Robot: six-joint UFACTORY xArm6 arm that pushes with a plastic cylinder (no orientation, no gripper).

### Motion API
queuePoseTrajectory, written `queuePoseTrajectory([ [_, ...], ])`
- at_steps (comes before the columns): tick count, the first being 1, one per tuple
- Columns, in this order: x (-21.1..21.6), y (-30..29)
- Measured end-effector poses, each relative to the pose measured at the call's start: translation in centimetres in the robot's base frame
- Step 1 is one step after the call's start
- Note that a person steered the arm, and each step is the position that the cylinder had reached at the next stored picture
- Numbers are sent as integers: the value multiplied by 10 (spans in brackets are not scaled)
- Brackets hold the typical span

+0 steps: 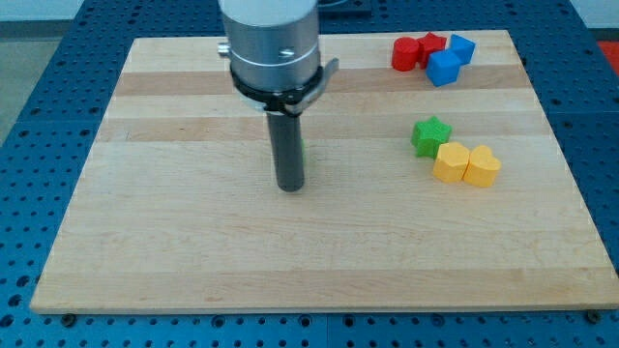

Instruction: Push the blue cube towards the green circle

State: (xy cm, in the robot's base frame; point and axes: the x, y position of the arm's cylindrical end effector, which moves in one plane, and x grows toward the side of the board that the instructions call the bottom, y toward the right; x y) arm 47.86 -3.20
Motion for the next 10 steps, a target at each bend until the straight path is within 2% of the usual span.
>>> queuePoseTrajectory([
  [1,-4,5],
  [4,-57,-6],
  [6,-81,-51],
  [10,-156,-117],
])
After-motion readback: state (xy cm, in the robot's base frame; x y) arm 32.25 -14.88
